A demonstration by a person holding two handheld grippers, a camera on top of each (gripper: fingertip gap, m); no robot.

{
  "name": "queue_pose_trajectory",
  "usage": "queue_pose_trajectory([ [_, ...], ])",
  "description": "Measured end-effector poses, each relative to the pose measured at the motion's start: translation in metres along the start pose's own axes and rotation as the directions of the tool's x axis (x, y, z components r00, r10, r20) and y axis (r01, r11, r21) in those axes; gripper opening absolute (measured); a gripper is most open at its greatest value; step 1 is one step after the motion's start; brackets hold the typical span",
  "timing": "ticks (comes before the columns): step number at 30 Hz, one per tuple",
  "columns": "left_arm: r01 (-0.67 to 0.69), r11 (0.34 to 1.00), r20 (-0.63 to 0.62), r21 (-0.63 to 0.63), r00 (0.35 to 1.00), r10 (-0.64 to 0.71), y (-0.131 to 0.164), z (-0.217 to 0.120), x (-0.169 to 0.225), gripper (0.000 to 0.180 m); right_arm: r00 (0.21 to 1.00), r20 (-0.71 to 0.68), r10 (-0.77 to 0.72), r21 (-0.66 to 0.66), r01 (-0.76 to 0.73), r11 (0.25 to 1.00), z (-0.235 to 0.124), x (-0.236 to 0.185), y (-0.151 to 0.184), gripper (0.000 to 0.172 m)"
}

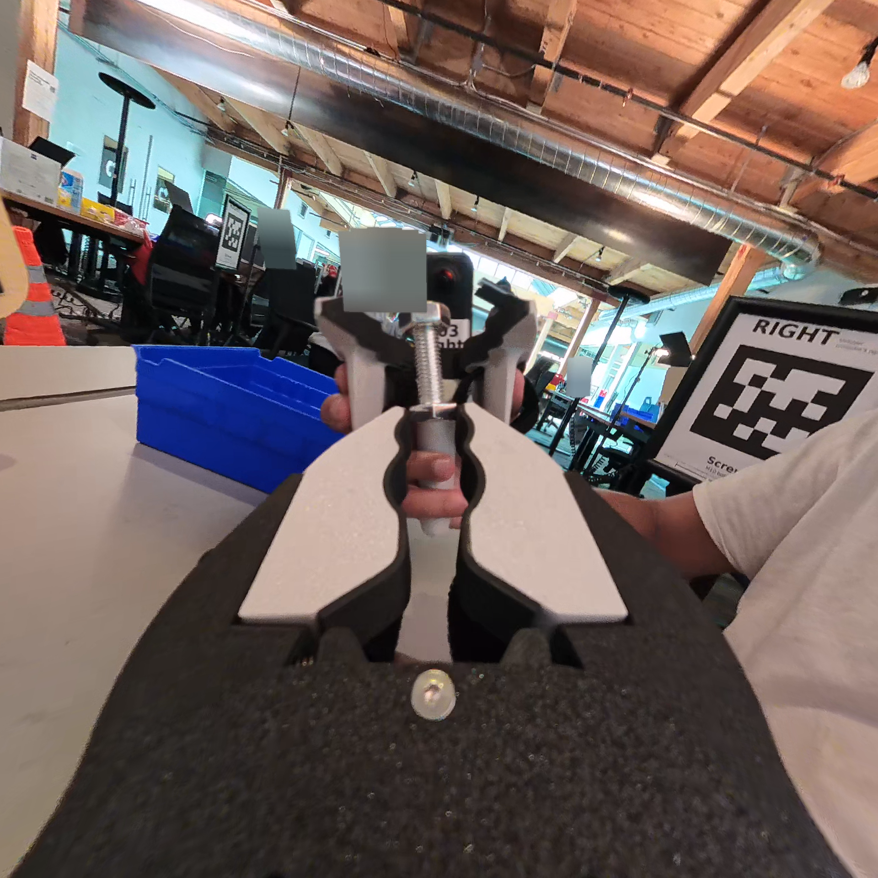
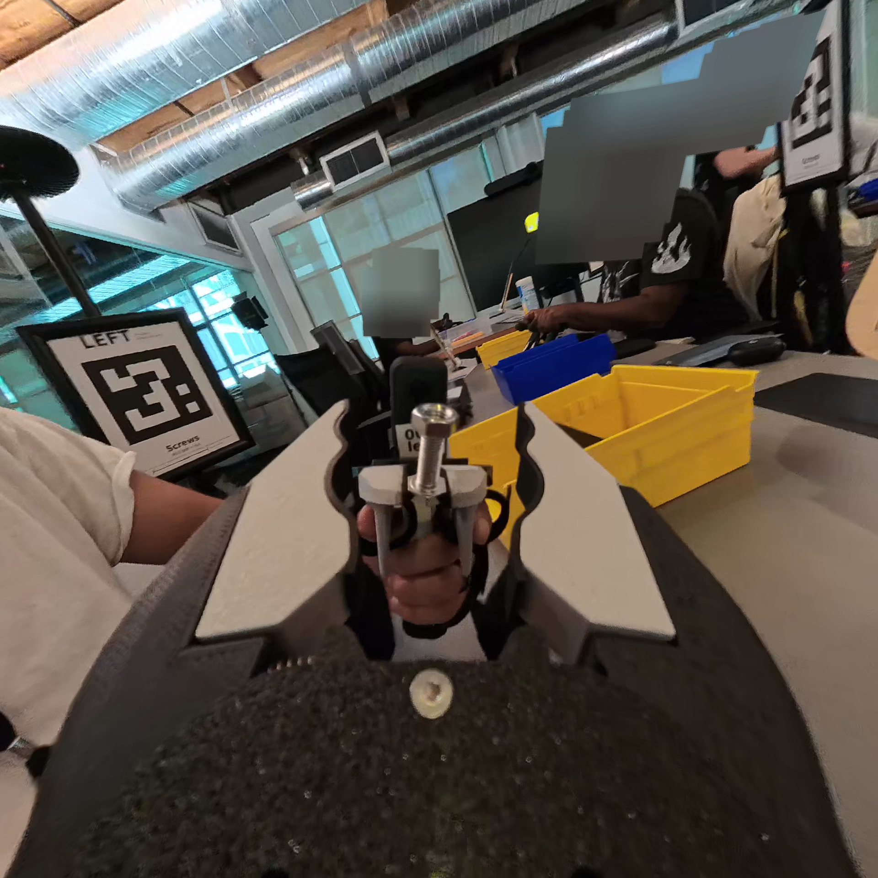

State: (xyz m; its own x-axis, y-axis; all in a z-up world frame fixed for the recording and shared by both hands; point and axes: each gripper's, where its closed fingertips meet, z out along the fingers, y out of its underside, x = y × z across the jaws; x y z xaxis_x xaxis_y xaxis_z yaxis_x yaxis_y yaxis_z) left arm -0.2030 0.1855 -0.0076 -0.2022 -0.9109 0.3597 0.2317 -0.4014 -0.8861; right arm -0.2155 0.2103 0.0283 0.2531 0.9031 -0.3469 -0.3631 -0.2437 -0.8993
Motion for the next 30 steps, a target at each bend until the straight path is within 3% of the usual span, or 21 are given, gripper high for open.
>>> queue_pose_trajectory([
  [5,-0.006,1.0,0.005,-0.002,1.0,0.006,-0.002,-0.001,0.0,0.017,0.996,0.08,-0.031,-0.011,0.032,0.999,0.011,-0.02,0.009,0.068],
  [7,0.01,1.0,0.018,0.021,1.0,-0.011,-0.006,-0.005,-0.007,0.017,0.997,0.047,-0.069,-0.01,0.069,0.998,0.008,-0.017,0.008,0.071],
  [11,0.055,0.996,0.054,0.072,0.997,-0.059,-0.016,-0.013,-0.022,0.017,0.997,0.054,-0.049,0.038,0.047,0.998,-0.006,-0.007,0.0,0.059],
  [18,0.034,0.999,0.01,-0.007,0.999,-0.034,0.006,0.002,-0.011,0.017,1.0,0.012,0.0,0.017,0.0,1.0,0.002,0.004,0.01,0.068],
  [23,0.051,0.998,0.037,0.037,0.998,-0.052,-0.007,-0.002,-0.022,0.017,1.0,0.02,-0.016,0.023,0.016,1.0,0.001,-0.001,0.007,0.07],
  [25,0.06,0.996,0.073,0.069,0.995,-0.065,-0.015,-0.01,-0.032,0.017,0.999,0.05,-0.017,0.047,0.014,0.999,-0.007,-0.003,0.002,0.053],
  [30,0.07,0.996,0.071,0.055,0.995,-0.073,-0.008,-0.012,-0.032,0.017,1.0,0.002,0.029,0.062,-0.029,0.998,-0.011,0.012,-0.001,0.059],
])
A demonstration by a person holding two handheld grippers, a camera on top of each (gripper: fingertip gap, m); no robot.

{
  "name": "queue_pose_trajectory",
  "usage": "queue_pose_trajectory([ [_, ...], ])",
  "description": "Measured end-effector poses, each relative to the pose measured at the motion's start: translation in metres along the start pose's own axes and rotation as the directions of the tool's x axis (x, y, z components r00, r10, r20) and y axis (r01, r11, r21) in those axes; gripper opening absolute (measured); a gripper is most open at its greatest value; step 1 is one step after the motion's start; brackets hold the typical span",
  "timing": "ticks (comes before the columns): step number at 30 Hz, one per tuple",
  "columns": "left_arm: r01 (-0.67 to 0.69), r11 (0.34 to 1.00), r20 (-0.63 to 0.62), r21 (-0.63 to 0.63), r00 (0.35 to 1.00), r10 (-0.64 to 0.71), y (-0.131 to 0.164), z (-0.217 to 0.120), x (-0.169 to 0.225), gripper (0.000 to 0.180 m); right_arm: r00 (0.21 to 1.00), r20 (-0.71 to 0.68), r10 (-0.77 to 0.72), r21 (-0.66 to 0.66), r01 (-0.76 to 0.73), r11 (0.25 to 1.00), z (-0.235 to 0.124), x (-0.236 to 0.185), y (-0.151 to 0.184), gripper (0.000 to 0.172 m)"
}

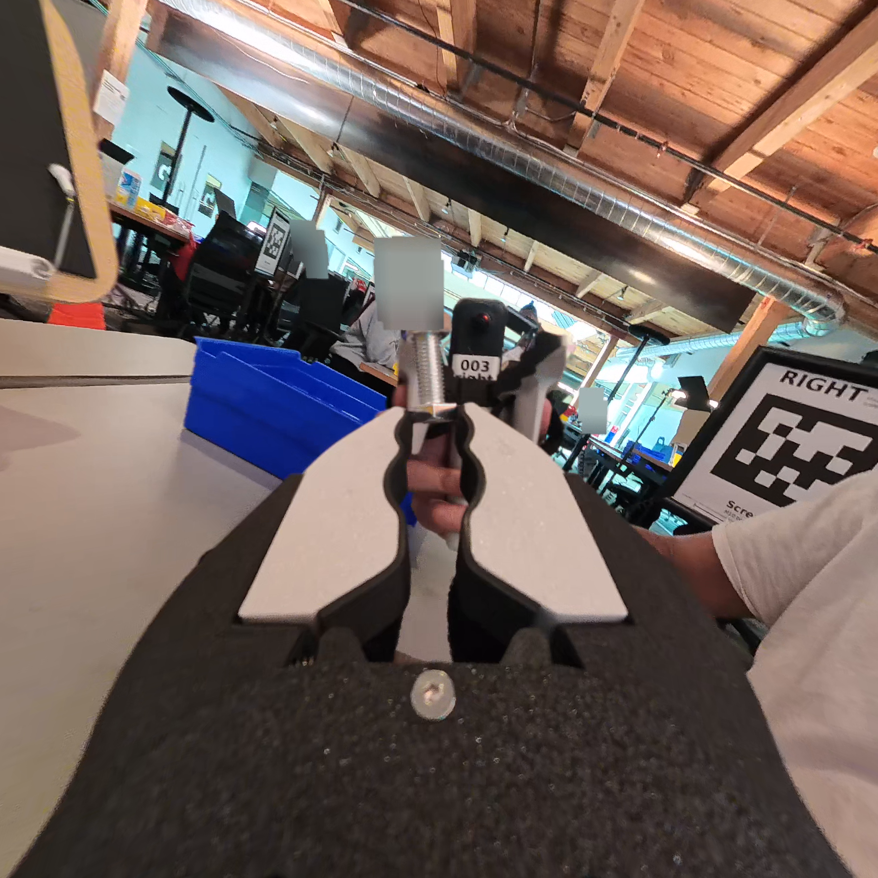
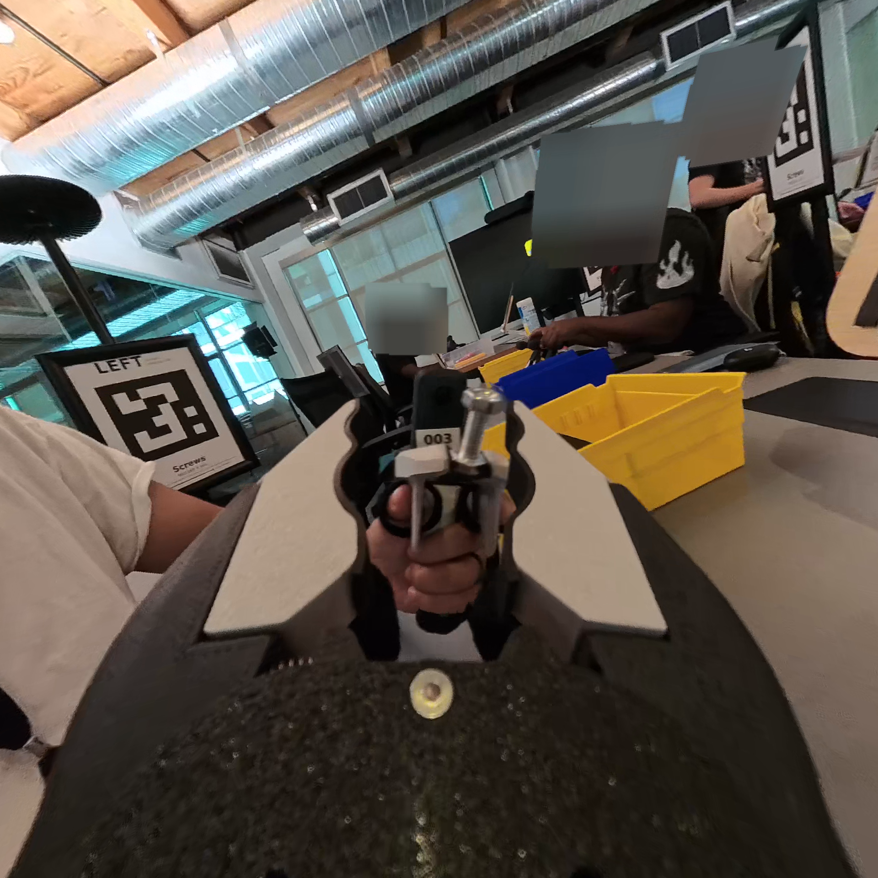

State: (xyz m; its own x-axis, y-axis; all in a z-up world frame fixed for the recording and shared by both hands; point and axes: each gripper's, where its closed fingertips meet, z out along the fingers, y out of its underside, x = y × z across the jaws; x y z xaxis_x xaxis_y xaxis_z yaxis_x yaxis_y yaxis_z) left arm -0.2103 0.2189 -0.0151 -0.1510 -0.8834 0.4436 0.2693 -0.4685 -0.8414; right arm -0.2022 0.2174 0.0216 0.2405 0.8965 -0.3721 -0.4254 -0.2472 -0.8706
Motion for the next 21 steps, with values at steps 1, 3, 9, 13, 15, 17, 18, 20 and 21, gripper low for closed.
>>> queue_pose_trajectory([
  [1,-0.005,1.0,-0.013,-0.014,1.0,0.005,0.004,0.003,0.004,0.017,1.0,-0.016,-0.004,-0.008,0.004,1.0,0.002,0.002,0.003,0.061],
  [3,-0.016,0.999,-0.046,-0.045,0.999,0.014,0.012,0.009,0.013,0.017,1.0,-0.026,-0.009,-0.023,0.008,1.0,0.008,0.002,0.009,0.068],
  [9,-0.016,0.999,-0.057,-0.047,0.998,0.014,0.013,0.014,0.015,0.017,0.999,0.022,-0.029,-0.006,0.03,1.0,0.015,-0.014,0.008,0.069],
  [13,-0.008,1.0,-0.003,0.017,1.0,0.008,-0.008,0.001,0.001,0.017,0.997,0.056,-0.058,0.048,0.055,0.997,-0.005,-0.014,-0.006,0.032],
  [15,-0.005,1.0,0.014,0.029,1.0,0.005,-0.012,-0.005,-0.004,0.017,0.998,0.04,-0.047,0.062,0.044,0.997,-0.01,-0.009,-0.011,0.03],
  [17,-0.009,1.0,0.012,0.017,1.0,0.009,-0.009,-0.006,-0.003,0.017,0.999,0.008,-0.033,0.051,0.033,0.998,-0.011,-0.001,-0.01,0.038],
  [18,-0.009,1.0,0.004,0.008,1.0,0.009,-0.006,-0.005,0.0,0.017,1.0,-0.01,-0.023,0.048,0.023,0.999,-0.01,0.003,-0.008,0.043],
  [20,-0.013,1.0,-0.02,-0.017,1.0,0.012,0.002,0.001,0.007,0.017,1.0,-0.021,-0.001,0.033,0.002,0.999,-0.005,0.007,-0.001,0.055],
  [21,-0.018,0.999,-0.033,-0.031,0.999,0.017,0.006,0.005,0.011,0.017,1.0,-0.017,0.007,0.022,-0.007,1.0,-0.002,0.007,0.003,0.06],
])
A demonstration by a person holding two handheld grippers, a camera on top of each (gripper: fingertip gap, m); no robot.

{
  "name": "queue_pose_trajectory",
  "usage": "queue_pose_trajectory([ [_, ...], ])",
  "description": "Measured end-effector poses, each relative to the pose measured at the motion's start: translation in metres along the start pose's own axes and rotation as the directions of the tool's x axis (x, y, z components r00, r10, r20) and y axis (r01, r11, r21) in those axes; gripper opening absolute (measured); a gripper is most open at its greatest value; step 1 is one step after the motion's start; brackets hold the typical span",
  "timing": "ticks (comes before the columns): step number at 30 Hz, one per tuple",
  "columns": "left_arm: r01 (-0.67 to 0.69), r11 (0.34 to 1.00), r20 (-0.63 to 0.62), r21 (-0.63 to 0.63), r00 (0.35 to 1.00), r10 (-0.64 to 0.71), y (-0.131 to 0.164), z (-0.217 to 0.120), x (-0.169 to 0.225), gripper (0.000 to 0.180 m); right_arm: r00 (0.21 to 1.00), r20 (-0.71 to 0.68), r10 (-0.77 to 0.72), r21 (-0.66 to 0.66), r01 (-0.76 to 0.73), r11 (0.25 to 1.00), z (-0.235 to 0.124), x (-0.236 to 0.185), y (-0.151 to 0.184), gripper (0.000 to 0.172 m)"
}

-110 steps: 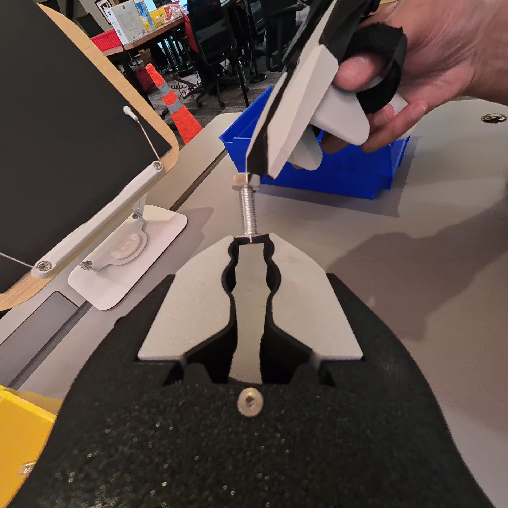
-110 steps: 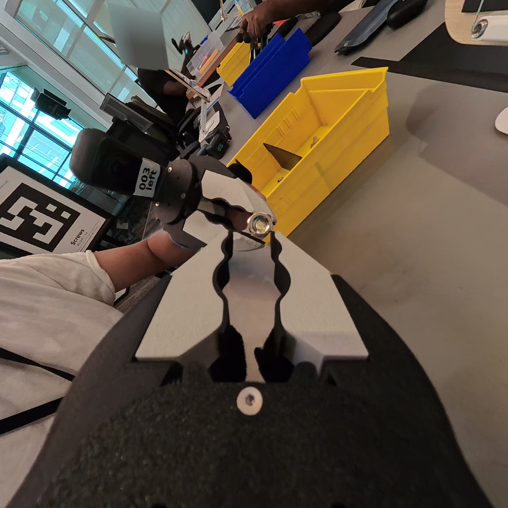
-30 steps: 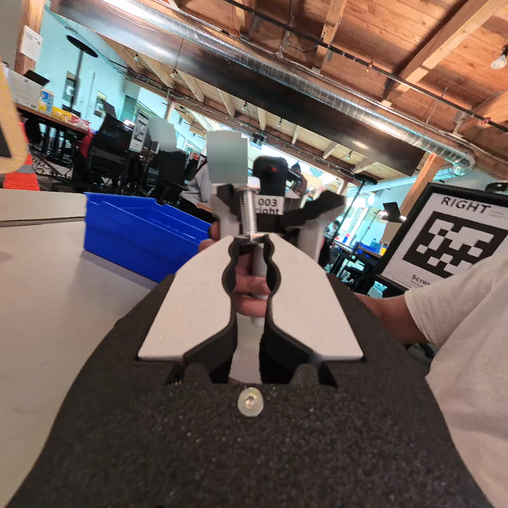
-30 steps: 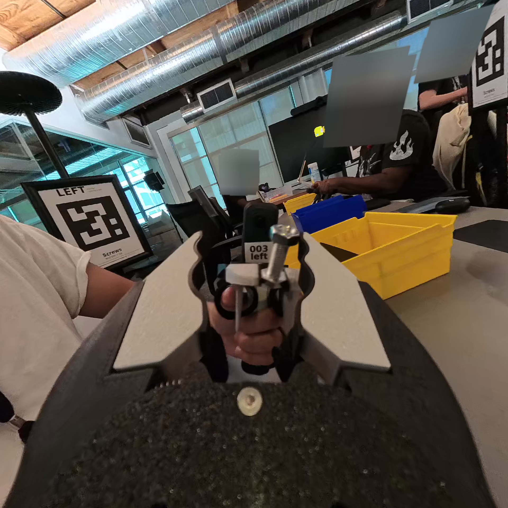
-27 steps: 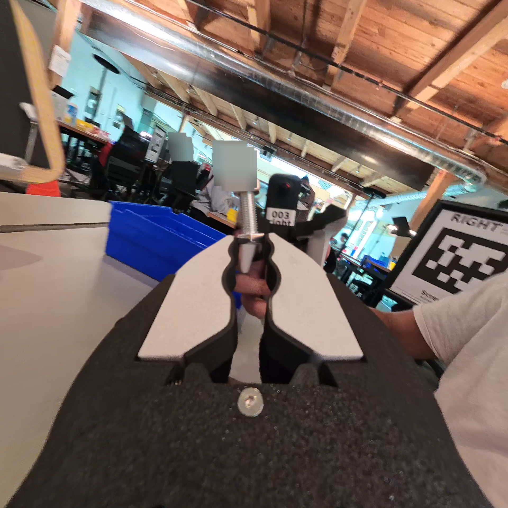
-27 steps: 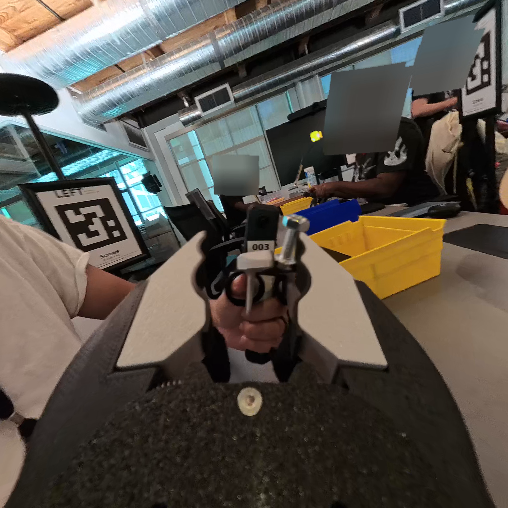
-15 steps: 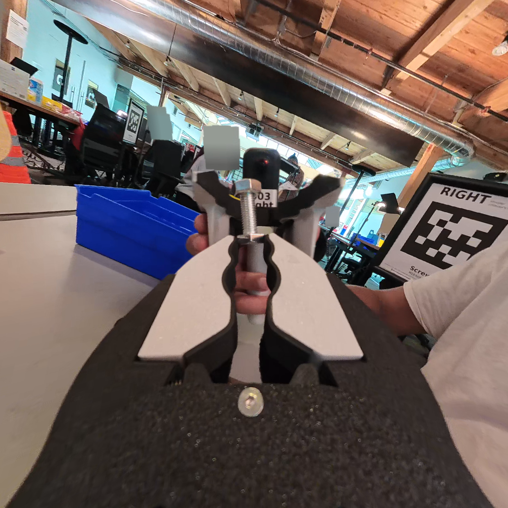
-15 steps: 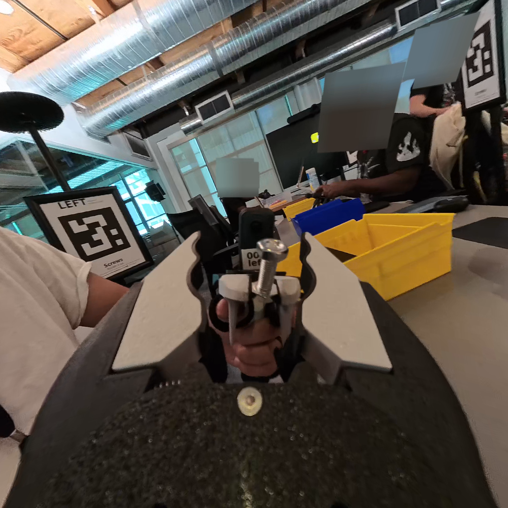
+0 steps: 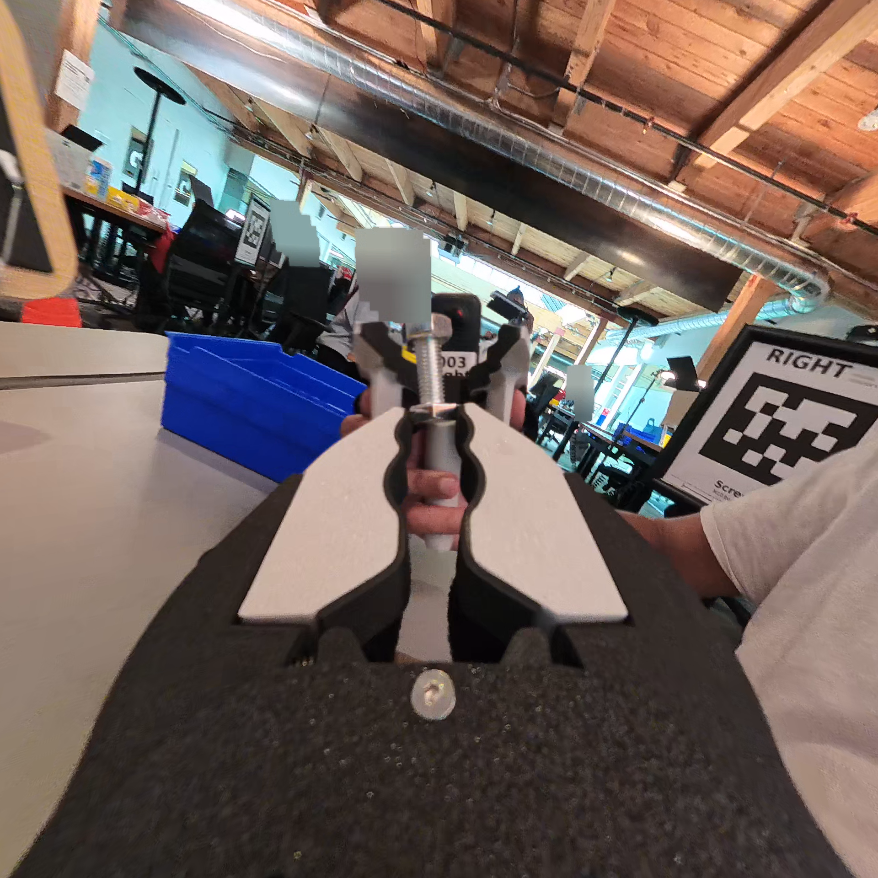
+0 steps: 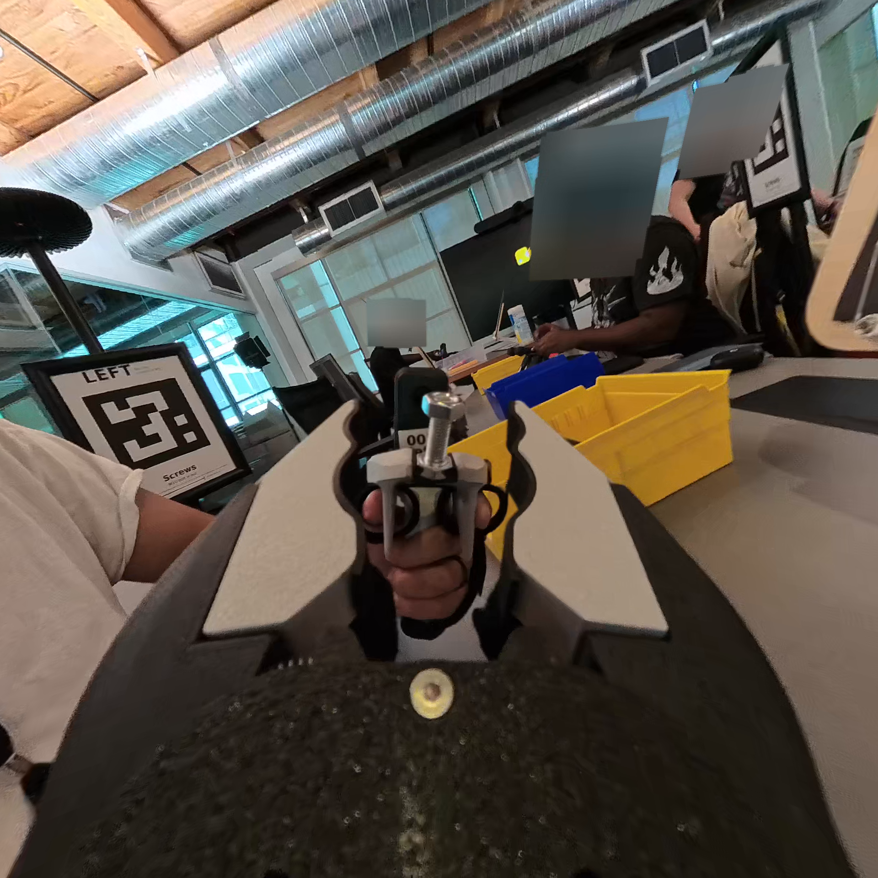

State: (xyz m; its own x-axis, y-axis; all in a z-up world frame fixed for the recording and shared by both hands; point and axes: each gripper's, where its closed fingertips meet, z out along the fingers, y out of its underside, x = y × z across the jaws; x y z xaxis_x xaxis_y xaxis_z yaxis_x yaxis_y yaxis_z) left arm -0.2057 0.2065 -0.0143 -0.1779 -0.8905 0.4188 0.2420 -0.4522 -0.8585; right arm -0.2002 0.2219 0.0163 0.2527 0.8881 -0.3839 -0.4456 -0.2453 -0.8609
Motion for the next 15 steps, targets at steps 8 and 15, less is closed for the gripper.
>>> queue_pose_trajectory([
  [8,-0.006,1.0,-0.013,-0.023,1.0,0.006,0.004,0.008,0.001,0.017,0.997,0.07,-0.024,-0.03,0.026,0.999,0.013,-0.023,0.007,0.075],
  [15,0.005,0.999,0.048,0.037,0.999,-0.007,-0.013,-0.013,-0.013,0.017,0.997,0.078,-0.012,-0.007,0.012,1.0,0.0,-0.018,-0.005,0.06],
])
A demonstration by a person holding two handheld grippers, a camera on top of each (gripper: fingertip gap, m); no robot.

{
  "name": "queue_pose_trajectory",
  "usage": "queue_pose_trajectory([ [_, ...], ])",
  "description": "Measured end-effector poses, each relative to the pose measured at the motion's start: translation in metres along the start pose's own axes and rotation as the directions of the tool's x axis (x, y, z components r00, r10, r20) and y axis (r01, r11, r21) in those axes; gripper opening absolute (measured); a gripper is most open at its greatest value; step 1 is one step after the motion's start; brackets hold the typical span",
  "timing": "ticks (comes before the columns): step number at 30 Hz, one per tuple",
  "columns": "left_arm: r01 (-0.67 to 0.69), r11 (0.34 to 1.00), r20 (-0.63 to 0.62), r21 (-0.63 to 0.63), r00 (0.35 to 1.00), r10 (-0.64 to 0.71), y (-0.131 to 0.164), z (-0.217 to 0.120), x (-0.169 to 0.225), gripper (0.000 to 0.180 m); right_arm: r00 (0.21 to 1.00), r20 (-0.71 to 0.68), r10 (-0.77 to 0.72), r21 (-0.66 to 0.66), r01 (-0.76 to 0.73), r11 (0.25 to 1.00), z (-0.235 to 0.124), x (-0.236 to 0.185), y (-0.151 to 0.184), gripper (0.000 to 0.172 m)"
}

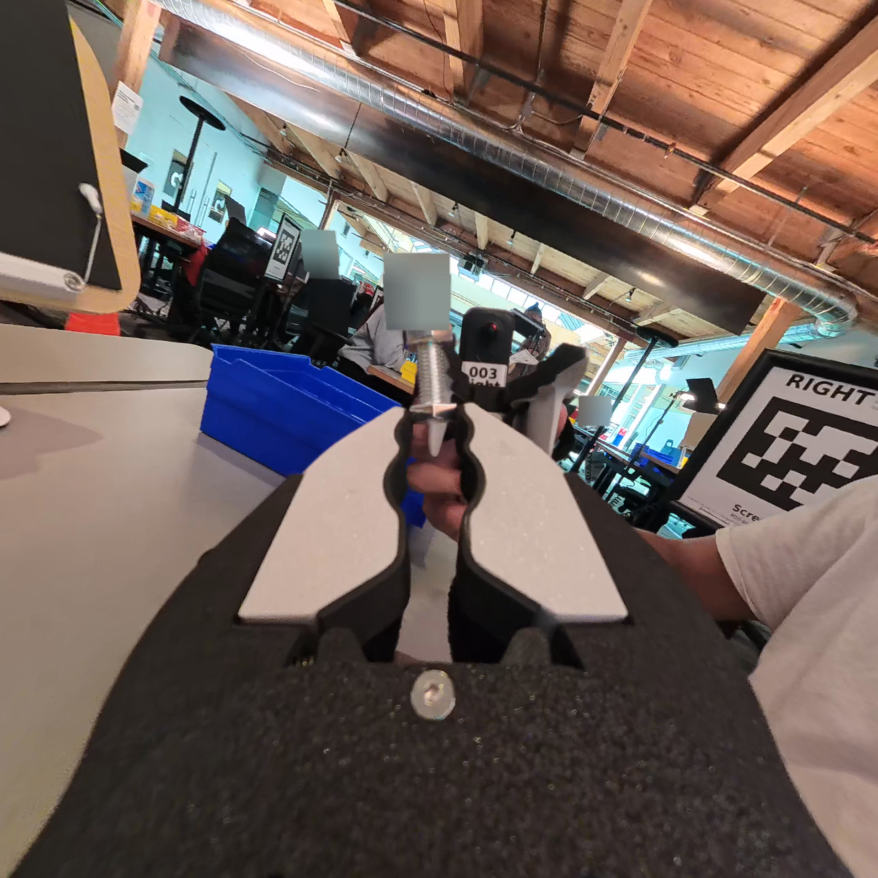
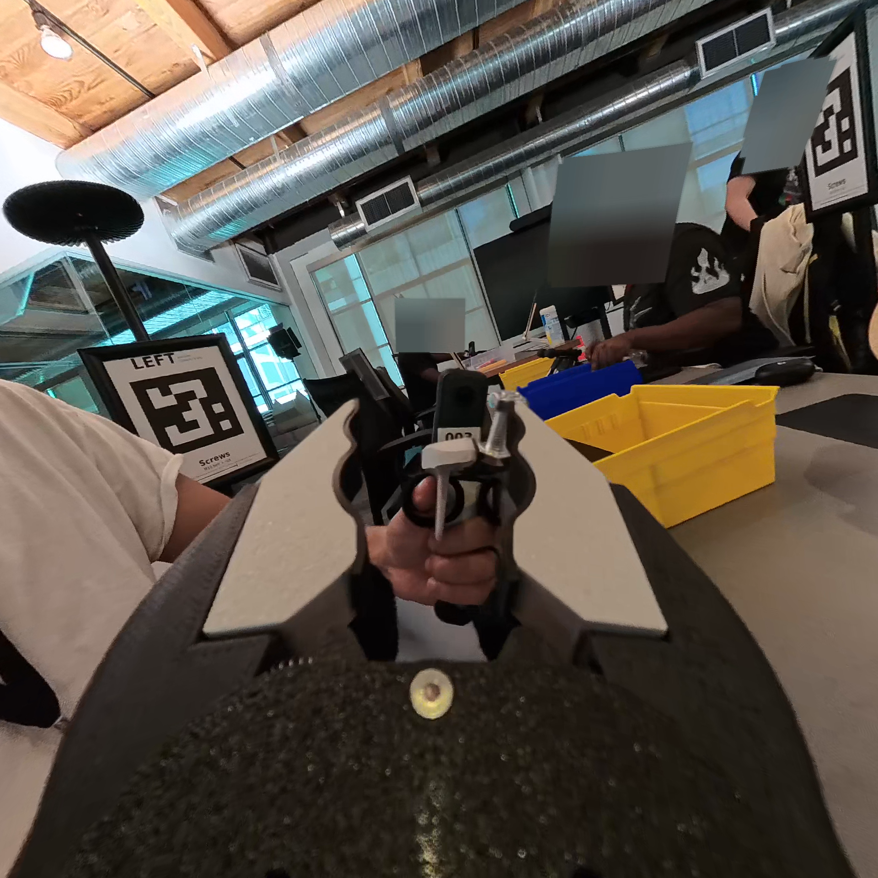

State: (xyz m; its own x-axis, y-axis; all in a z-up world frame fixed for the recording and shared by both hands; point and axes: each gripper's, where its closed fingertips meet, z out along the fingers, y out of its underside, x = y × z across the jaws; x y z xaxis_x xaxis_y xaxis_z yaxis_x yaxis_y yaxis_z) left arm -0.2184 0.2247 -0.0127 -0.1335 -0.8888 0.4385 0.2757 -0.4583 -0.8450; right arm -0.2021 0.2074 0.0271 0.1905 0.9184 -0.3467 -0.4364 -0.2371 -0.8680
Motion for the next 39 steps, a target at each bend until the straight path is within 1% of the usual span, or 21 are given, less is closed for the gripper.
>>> queue_pose_trajectory([
  [5,0.002,0.999,-0.047,-0.047,0.999,-0.005,0.016,0.012,0.012,0.017,0.999,-0.025,0.023,-0.035,-0.024,0.999,0.007,0.007,0.013,0.074],
  [10,-0.004,0.997,-0.072,-0.073,0.997,-0.002,0.024,0.021,0.019,0.017,1.0,0.009,0.006,-0.034,-0.005,0.999,0.014,-0.004,0.014,0.075],
  [14,-0.02,0.999,-0.051,-0.048,0.999,0.018,0.013,0.015,0.013,0.017,1.0,0.012,0.012,-0.021,-0.012,1.0,0.01,-0.004,0.009,0.074],
  [16,0.008,1.0,-0.036,-0.004,0.999,-0.008,0.002,0.008,0.008,0.017,0.999,0.028,0.021,-0.007,-0.021,1.0,0.006,-0.005,0.005,0.067],
  [18,0.035,0.999,-0.023,0.029,0.999,-0.035,-0.005,0.001,0.002,0.017,1.0,0.013,0.02,0.001,-0.02,1.0,0.003,-0.002,0.003,0.068],
  [21,-0.003,1.0,-0.008,-0.007,1.0,0.003,0.002,0.0,0.001,0.017,1.0,-0.014,0.021,-0.008,-0.021,1.0,0.005,0.003,0.005,0.074],
  [24,-0.005,0.999,-0.042,-0.034,0.999,0.003,0.011,0.009,0.011,0.017,0.999,-0.021,0.039,-0.036,-0.04,0.999,0.01,0.006,0.015,0.08],
  [27,-0.005,0.998,-0.067,-0.066,0.998,0.0,0.021,0.017,0.017,0.017,0.999,0.0,0.039,-0.039,-0.039,0.998,0.017,0.0,0.02,0.083],
  [30,0.002,0.997,-0.07,-0.077,0.998,-0.007,0.026,0.02,0.016,0.017,0.999,0.022,0.028,-0.03,-0.028,0.999,0.02,-0.007,0.017,0.083],
  [33,0.004,0.998,-0.071,-0.062,0.997,-0.008,0.02,0.019,0.016,0.017,0.999,0.019,0.032,-0.02,-0.032,0.999,0.017,-0.007,0.014,0.081],
  [36,0.012,1.0,-0.053,-0.023,0.998,-0.013,0.008,0.012,0.011,0.017,0.998,0.027,0.054,-0.011,-0.054,0.998,0.01,-0.004,0.01,0.076],
  [37,0.015,1.0,-0.043,-0.009,0.999,-0.015,0.004,0.009,0.008,0.017,0.997,0.045,0.062,-0.005,-0.062,0.998,0.007,-0.005,0.007,0.068],
  [38,0.014,1.0,-0.027,0.001,1.0,-0.014,0.001,0.006,0.005,0.017,0.996,0.06,0.073,0.002,-0.074,0.997,0.005,-0.007,0.004,0.064],
  [39,0.016,1.0,-0.018,0.008,1.0,-0.015,-0.002,0.003,0.002,0.017,0.996,0.049,0.075,0.01,-0.075,0.997,0.003,-0.004,0.002,0.064],
])
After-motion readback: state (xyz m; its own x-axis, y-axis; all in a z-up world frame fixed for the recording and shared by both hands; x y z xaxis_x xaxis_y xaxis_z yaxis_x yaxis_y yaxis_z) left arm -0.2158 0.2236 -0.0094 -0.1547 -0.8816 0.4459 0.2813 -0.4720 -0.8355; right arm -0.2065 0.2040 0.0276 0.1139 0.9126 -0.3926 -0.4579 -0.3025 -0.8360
